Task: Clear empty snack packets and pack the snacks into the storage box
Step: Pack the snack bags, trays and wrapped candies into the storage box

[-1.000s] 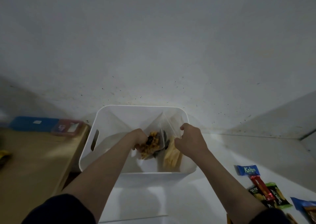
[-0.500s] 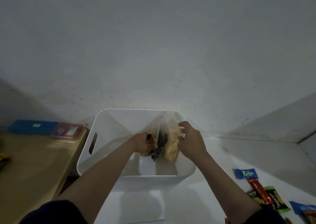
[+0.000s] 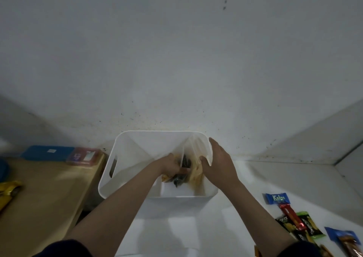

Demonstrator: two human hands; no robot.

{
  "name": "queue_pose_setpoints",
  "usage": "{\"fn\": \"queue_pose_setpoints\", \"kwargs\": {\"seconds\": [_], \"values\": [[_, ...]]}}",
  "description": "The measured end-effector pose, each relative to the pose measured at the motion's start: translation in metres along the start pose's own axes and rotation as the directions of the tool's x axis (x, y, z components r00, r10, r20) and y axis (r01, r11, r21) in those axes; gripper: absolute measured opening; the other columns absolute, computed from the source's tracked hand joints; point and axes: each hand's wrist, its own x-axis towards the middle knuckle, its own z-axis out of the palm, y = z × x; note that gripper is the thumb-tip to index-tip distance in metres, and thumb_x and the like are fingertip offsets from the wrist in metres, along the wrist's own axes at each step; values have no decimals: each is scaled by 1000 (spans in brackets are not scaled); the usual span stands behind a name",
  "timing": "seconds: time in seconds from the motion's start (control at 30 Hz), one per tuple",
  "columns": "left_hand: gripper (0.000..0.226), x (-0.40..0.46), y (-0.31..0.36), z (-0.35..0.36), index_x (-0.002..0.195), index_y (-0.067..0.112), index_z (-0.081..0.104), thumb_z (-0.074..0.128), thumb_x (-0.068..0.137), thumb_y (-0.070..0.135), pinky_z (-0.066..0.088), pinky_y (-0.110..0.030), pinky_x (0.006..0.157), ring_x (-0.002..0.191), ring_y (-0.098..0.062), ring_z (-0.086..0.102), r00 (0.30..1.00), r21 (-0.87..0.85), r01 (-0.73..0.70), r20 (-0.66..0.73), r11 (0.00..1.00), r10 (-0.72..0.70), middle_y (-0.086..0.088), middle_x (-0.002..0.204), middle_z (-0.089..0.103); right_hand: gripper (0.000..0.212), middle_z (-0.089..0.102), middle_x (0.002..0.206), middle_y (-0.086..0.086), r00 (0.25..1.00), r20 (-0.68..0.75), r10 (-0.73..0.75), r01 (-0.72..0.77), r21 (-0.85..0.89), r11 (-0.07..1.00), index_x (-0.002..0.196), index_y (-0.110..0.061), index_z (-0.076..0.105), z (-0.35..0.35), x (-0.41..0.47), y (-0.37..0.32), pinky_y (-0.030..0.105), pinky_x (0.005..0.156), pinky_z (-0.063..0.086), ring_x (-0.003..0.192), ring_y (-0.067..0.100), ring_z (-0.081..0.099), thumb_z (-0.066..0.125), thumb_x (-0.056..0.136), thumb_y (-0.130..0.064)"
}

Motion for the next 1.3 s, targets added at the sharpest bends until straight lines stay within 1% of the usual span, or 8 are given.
{"fn": "queue_pose_setpoints", "kwargs": {"seconds": [0.2, 0.37, 0.57, 0.73, 0.83, 1.03, 1.1, 1.3], "values": [[79, -55, 20, 7, 132, 4, 39, 66, 78, 55, 45, -30, 89, 108, -22, 54, 989, -84, -112, -102, 990, 103, -10, 131, 53, 66, 35, 152, 5, 998, -35, 52, -51, 45, 998, 147, -9, 26, -28, -42, 1, 30, 113, 28, 140, 21, 34, 55, 92, -31], [80, -104, 28, 30, 132, 10, 38, 67, 76, 58, 44, -27, 84, 110, -18, 51, 969, -173, -184, -195, 968, 150, -2, 130, 50, 62, 41, 148, 8, 993, -80, 85, -69, 177, 982, 144, -8, 31, -46, -86, -1, 27, 108, 31, 136, 22, 38, 57, 92, -27], [77, -168, 42, 90, 140, 15, 35, 64, 80, 54, 35, -29, 105, 131, -18, 41, 925, -222, -278, -323, 935, 199, 11, 133, 41, 57, 44, 146, 5, 985, -65, 160, -127, 356, 926, 142, -11, 34, -64, -144, 21, 28, 106, 33, 135, 18, 40, 57, 92, -28], [80, -208, 69, 170, 146, 17, 29, 65, 82, 49, 35, -38, 111, 139, -22, 34, 917, -368, -243, -389, 897, 88, -8, 152, 34, 54, 46, 144, 4, 982, -27, 184, -155, 432, 888, 141, -14, 36, -86, -201, 66, 27, 103, 36, 133, 17, 42, 55, 92, -29], [74, -226, 90, 224, 144, 16, 33, 65, 83, 45, 36, -34, 107, 137, -23, 37, 926, -427, -207, -375, 880, 36, -11, 149, 37, 52, 46, 143, 2, 980, 17, 197, -187, 404, 895, 140, -15, 37, -104, -239, 101, 19, 85, 43, 130, 17, 44, 54, 93, -30], [60, -253, 139, 339, 136, 13, 41, 64, 86, 37, 39, -30, 100, 123, -18, 46, 945, -461, -149, -328, 875, -12, -7, 137, 48, 42, 57, 124, 3, 977, 24, 214, -210, 327, 921, 132, -11, 46, -145, -319, 183, 19, 83, 36, 105, 7, 49, 54, 93, -23], [54, -259, 158, 376, 132, 14, 44, 64, 87, 36, 40, -28, 98, 112, -13, 49, 953, -446, -138, -304, 884, -5, 1, 124, 52, 46, 53, 134, 5, 963, 39, 266, -263, 331, 906, 135, -11, 44, -160, -342, 217, 23, 91, 38, 116, 13, 50, 55, 93, -26], [59, -258, 204, 453, 137, 12, 40, 62, 88, 37, 39, -26, 94, 116, -15, 47, 985, -409, -105, -169, 906, 37, -7, 141, 44, 47, 53, 135, 8, 912, -19, 409, -387, 287, 876, 135, -10, 45, -193, -386, 294, 24, 92, 36, 123, 21, 49, 56, 91, -22]]}}
